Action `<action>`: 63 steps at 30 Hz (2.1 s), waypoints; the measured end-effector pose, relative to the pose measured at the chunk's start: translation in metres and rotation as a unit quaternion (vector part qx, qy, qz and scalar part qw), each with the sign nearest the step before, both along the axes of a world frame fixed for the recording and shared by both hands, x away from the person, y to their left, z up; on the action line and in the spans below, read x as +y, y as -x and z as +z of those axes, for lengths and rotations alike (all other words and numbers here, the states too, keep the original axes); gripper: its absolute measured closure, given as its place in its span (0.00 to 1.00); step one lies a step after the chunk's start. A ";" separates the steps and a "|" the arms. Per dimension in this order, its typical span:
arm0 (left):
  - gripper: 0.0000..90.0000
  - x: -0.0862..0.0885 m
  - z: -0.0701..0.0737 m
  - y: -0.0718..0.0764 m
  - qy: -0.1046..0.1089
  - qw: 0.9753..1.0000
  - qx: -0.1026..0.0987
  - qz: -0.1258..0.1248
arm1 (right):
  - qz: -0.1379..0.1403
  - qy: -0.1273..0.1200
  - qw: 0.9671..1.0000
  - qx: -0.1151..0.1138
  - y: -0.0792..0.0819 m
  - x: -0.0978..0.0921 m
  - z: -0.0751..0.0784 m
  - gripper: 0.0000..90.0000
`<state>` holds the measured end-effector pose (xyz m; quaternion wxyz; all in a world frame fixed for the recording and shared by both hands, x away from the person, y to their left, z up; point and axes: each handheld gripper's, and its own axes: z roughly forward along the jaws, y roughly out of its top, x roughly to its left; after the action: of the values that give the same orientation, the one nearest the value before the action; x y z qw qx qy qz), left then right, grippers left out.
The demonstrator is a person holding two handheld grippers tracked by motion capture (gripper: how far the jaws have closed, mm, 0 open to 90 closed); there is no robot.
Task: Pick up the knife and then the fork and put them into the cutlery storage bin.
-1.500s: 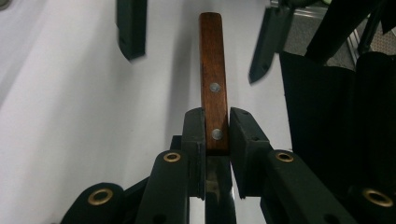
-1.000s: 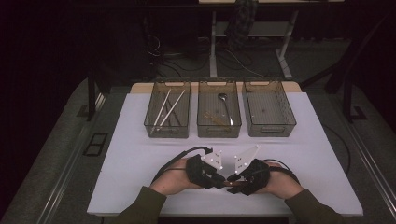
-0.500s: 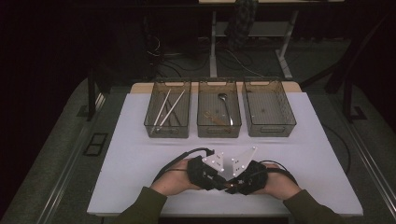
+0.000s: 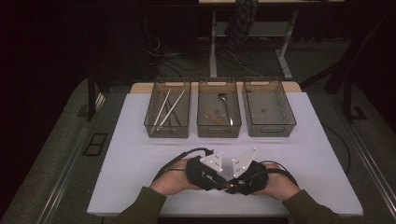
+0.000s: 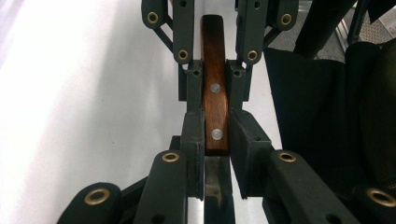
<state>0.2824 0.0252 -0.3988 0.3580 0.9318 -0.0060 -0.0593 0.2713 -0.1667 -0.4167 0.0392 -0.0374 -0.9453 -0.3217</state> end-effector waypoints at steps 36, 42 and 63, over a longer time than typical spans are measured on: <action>0.05 0.135 -0.025 0.011 0.108 0.939 -0.030 0.326 | -0.191 -0.037 0.981 -0.010 -0.036 -0.074 0.013 0.84; 0.00 0.134 -0.030 0.011 0.115 0.939 -0.031 0.322 | -0.231 -0.042 0.972 -0.014 -0.041 -0.082 0.015 0.84; 0.00 0.132 -0.032 0.011 0.114 0.941 -0.032 0.316 | -0.335 -0.093 0.937 -0.020 -0.053 -0.123 0.031 0.84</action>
<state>0.2712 0.1577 -0.4309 0.4616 0.8402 0.2706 0.0883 0.3244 -0.2893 -0.3860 -0.0871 -0.3419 -0.8442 -0.4036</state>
